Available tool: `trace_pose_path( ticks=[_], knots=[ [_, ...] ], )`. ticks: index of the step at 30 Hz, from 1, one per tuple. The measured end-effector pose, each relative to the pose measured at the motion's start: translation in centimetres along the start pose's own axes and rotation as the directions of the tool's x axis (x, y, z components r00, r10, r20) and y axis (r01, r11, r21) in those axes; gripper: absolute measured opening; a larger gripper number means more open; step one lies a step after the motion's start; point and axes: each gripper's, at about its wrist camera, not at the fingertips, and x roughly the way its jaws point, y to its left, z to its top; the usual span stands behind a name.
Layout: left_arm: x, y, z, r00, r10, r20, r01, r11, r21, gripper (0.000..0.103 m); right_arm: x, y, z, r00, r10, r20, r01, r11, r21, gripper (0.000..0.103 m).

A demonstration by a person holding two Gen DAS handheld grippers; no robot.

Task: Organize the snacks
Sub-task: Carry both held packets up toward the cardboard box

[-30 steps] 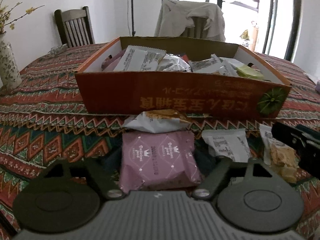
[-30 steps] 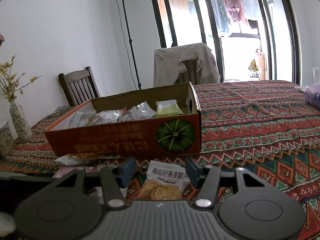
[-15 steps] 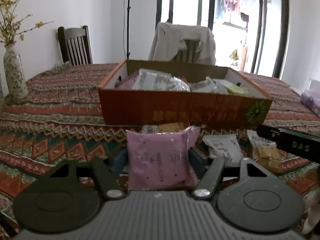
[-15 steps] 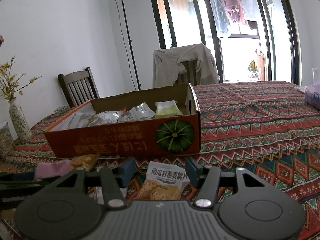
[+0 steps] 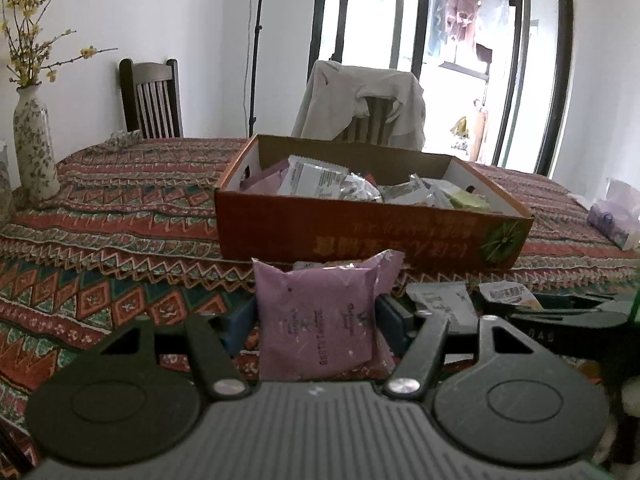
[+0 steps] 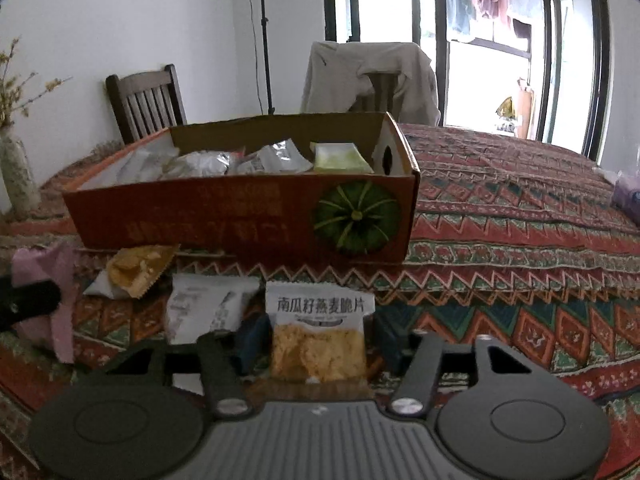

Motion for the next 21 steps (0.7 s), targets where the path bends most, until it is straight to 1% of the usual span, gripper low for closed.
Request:
trace_pose_path(
  ticks=[2, 7, 13, 21],
  knots=[
    [-0.4, 0.1, 0.1, 1.0, -0.005, 0.011, 0.005, 1.0, 0.001, 0.066, -0.3, -0.2, -0.2, 1.0, 0.017, 0.01, -0.017, 1.0, -0.002, 0.046],
    [-1.2, 0.1, 0.6, 0.999, -0.02, 0.039, 0.02, 1.0, 0.002, 0.066, -2.3, -0.5, -0.1, 0.996, 0.027, 0.09, -0.026, 1.0, -0.013, 0.045],
    [-1.7, -0.3, 1.7, 0.997, -0.027, 0.078, 0.027, 1.0, 0.003, 0.066, -4.6, -0.3, 1.5, 0.984, 0.027, 0.178, -0.021, 0.999, -0.037, 0.045],
    [-1.6, -1.2, 4.2, 0.99, -0.043, 0.135, 0.041, 0.999, 0.014, 0.066, -5.2, 0.1, 4.3, 0.967, 0.034, 0.253, -0.022, 0.998, -0.051, 0.045]
  ],
)
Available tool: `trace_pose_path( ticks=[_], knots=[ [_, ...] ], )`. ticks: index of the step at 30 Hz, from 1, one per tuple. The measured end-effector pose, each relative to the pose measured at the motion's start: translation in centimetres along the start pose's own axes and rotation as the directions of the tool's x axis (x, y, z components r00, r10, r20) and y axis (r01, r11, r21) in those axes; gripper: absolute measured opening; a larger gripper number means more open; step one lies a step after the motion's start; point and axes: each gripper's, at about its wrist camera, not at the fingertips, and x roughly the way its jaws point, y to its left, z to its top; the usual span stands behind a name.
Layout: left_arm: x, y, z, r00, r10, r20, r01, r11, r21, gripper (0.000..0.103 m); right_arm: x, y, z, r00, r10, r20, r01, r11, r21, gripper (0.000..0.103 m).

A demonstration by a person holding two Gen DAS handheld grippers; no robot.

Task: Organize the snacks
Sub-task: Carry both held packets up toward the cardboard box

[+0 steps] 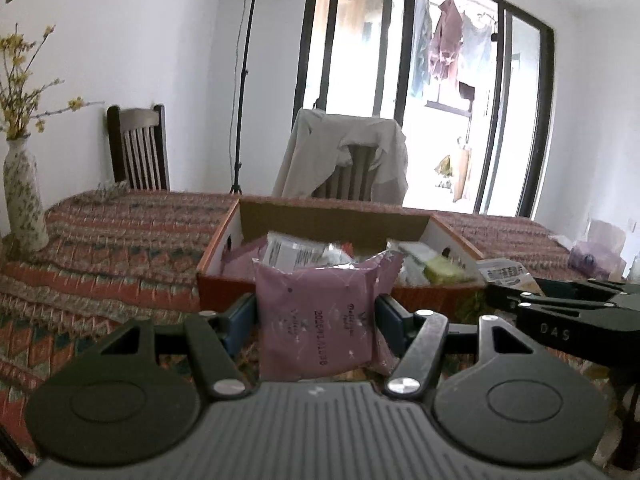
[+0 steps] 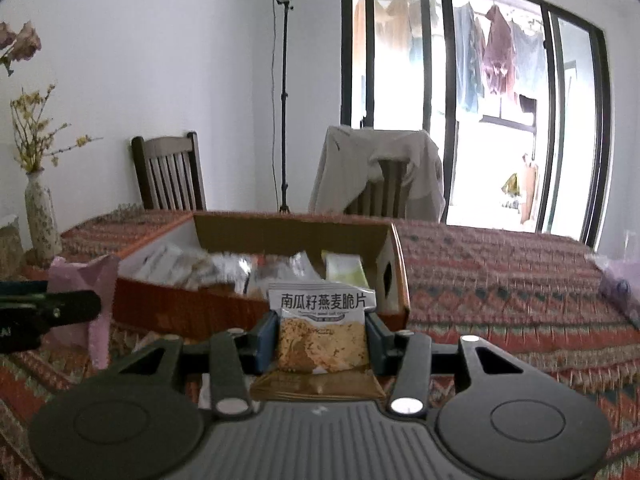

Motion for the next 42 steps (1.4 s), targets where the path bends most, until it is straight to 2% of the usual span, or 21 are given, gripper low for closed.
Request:
trace_pose_path(
  ticks=[10, 22, 28, 36, 40, 42],
  knots=[
    [2.8, -0.5, 3.3, 0.999, -0.006, 0.047, 0.007, 1.0, -0.016, 0.066, 2.5, 0.0, 3.4, 0.998, 0.0, 0.056, -0.001, 1.0, 0.017, 0.045],
    [7.9, -0.4, 6.5, 0.998, 0.004, 0.07, 0.002, 0.997, -0.082, 0.066, 7.1, -0.1, 6.6, 0.993, -0.01, 0.116, 0.002, 0.998, 0.062, 0.045],
    [10.4, -0.2, 6.9, 0.995, 0.02, 0.1, -0.009, 0.994, -0.106, 0.066, 9.3, -0.5, 5.3, 0.989, 0.0, 0.147, -0.014, 0.996, 0.089, 0.045],
    [12.1, 0.0, 5.4, 0.991, 0.055, 0.121, -0.048, 0.997, -0.063, 0.066, 10.9, 0.1, 4.1, 0.993, -0.027, 0.112, 0.023, 0.999, 0.04, 0.045],
    [12.8, -0.1, 4.7, 0.991, 0.079, 0.104, -0.075, 0.996, -0.042, 0.067, 11.3, 0.7, 3.5, 0.995, -0.036, 0.093, 0.034, 0.999, 0.016, 0.046],
    [13.0, 0.1, 4.5, 0.993, 0.079, 0.091, -0.075, 0.996, -0.05, 0.078, 11.4, 0.3, 3.4, 0.996, -0.033, 0.083, 0.03, 0.999, 0.031, 0.047]
  ],
)
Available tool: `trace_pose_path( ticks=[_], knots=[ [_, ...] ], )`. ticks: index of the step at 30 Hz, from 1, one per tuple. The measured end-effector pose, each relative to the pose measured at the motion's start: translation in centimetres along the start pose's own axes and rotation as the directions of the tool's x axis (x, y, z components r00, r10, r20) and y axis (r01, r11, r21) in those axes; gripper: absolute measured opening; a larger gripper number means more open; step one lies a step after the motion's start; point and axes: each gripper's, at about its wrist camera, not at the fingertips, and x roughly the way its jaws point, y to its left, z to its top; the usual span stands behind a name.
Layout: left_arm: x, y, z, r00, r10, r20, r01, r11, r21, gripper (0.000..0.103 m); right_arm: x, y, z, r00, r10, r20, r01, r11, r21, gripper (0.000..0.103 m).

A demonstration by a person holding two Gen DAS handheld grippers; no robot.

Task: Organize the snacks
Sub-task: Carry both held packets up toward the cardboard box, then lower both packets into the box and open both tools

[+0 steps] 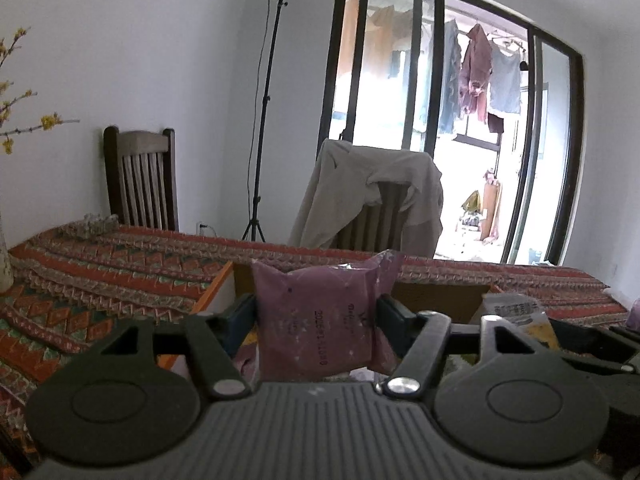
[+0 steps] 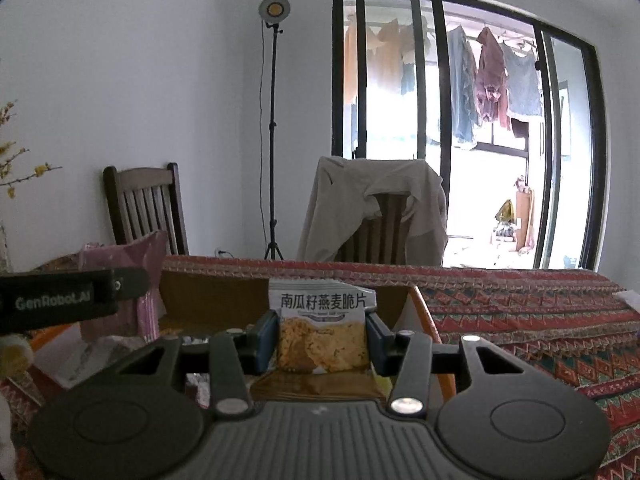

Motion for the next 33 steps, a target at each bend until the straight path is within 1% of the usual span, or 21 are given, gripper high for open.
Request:
trace_pose_path(
  ticks=[1, 2, 3, 4, 6, 7, 9, 12, 15, 20, 23, 29, 33],
  knots=[
    [0.0, 0.2, 0.0, 1.0, -0.004, 0.0, 0.004, 1.0, -0.003, 0.082, 0.0, -0.3, -0.1, 1.0, 0.004, -0.004, -0.004, 1.0, 0.016, 0.055],
    [-0.1, 0.3, -0.1, 1.0, -0.017, 0.004, 0.017, 1.0, -0.01, 0.093, 0.0, -0.5, -0.2, 1.0, 0.004, -0.005, -0.004, 0.999, 0.032, 0.071],
    [-0.3, 0.6, -0.1, 1.0, -0.026, 0.011, 0.026, 0.999, -0.025, 0.103, -0.1, -0.7, -0.3, 1.0, 0.001, -0.002, -0.001, 0.999, 0.053, 0.079],
    [-0.4, 0.8, 0.0, 0.999, -0.029, 0.023, 0.03, 0.999, -0.042, 0.103, -0.2, -1.1, -0.3, 1.0, -0.002, 0.003, 0.002, 0.997, 0.073, 0.091],
    [-0.6, 1.1, 0.0, 0.999, -0.031, 0.03, 0.033, 0.998, -0.051, 0.103, -0.3, -1.5, -0.4, 1.0, 0.001, 0.004, -0.001, 0.995, 0.101, 0.097],
    [-0.6, 1.1, -0.1, 0.999, -0.026, 0.03, 0.028, 0.998, -0.049, 0.103, -0.3, -1.7, -0.4, 1.0, 0.003, 0.0, -0.003, 0.994, 0.112, 0.103],
    [-0.5, 0.9, -0.2, 1.0, -0.005, 0.028, 0.006, 0.999, -0.043, 0.103, -0.3, -1.9, -0.5, 1.0, 0.002, 0.0, -0.002, 0.994, 0.11, 0.103],
    [-0.6, 0.9, -0.1, 1.0, 0.004, 0.03, -0.003, 0.999, -0.04, 0.103, -0.4, -1.8, -0.6, 1.0, -0.009, 0.003, 0.009, 0.995, 0.095, 0.103],
    [-1.0, 0.8, 0.2, 0.999, -0.004, 0.036, 0.006, 0.999, -0.049, 0.103, -0.4, -1.7, -0.4, 1.0, -0.01, 0.008, 0.009, 0.996, 0.093, 0.103],
    [-2.7, 0.5, 1.6, 0.998, -0.024, 0.05, 0.027, 0.998, -0.061, 0.103, -1.2, -1.7, 0.0, 1.0, -0.008, 0.022, 0.006, 0.997, 0.082, 0.103],
    [-4.0, 0.6, 2.3, 0.998, -0.032, 0.054, 0.036, 0.997, -0.064, 0.103, -2.3, -1.2, 0.8, 0.999, -0.008, 0.037, 0.006, 0.999, 0.051, 0.103],
    [-6.5, 1.8, 2.9, 0.998, -0.017, 0.061, 0.02, 0.998, -0.057, 0.103, -4.7, -0.4, 2.2, 0.999, -0.003, 0.043, 0.002, 1.0, 0.017, 0.103],
    [-8.0, 3.0, 2.5, 0.999, -0.001, 0.045, 0.004, 0.998, -0.056, 0.103, -6.3, -0.2, 1.7, 1.0, -0.001, 0.025, 0.0, 1.0, 0.006, 0.103]
  ],
)
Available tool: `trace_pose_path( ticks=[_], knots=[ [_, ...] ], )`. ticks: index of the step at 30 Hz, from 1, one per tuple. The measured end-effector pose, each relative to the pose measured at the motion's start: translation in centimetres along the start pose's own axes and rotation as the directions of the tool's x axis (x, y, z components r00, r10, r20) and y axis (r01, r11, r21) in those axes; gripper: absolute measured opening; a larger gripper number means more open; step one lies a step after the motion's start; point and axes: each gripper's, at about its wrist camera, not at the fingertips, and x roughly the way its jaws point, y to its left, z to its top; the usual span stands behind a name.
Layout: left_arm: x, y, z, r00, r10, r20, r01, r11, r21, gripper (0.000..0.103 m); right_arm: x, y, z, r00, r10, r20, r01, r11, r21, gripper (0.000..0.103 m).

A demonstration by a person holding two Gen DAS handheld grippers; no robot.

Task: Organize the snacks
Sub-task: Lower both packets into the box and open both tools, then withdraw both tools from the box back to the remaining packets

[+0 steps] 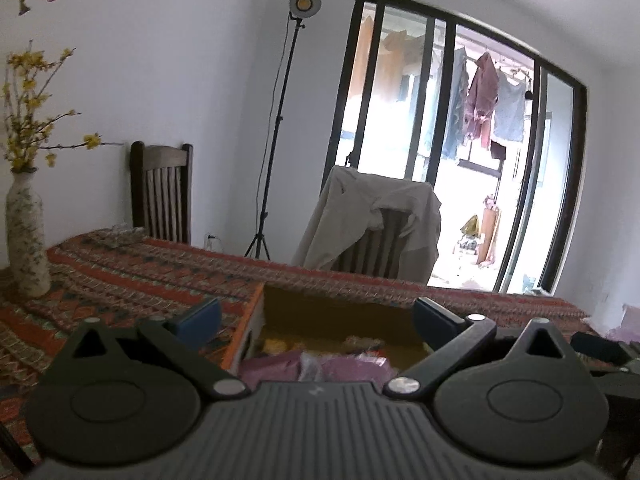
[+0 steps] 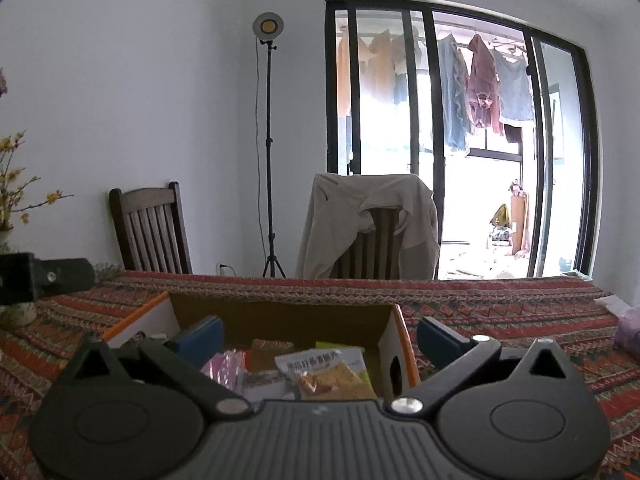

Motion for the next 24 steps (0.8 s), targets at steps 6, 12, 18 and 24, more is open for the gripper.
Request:
trace_pose_path(
  ticks=[6, 12, 18, 24],
  knots=[
    [-1.8, 2.0, -2.3, 0.998, 0.021, -0.057, -0.02, 1.0, 0.02, 0.103, -2.0, 0.1, -1.9, 0.997, 0.032, -0.068, -0.032, 0.999, 0.011, 0.103],
    [-3.6, 3.5, -4.8, 0.993, 0.022, -0.112, -0.018, 0.999, 0.039, 0.103, -3.7, 1.1, -4.3, 0.988, 0.003, -0.153, -0.008, 1.0, -0.029, 0.103],
    [-4.8, 4.3, -7.6, 0.988, 0.017, -0.152, -0.003, 0.996, 0.094, 0.103, -4.5, 1.7, -6.6, 0.973, 0.017, -0.231, -0.029, 0.999, -0.046, 0.103],
    [-4.6, 5.4, -9.7, 0.985, 0.01, -0.172, 0.01, 0.994, 0.112, 0.103, -5.1, 1.9, -7.7, 0.962, 0.02, -0.273, -0.036, 0.998, -0.056, 0.103]
  ],
)
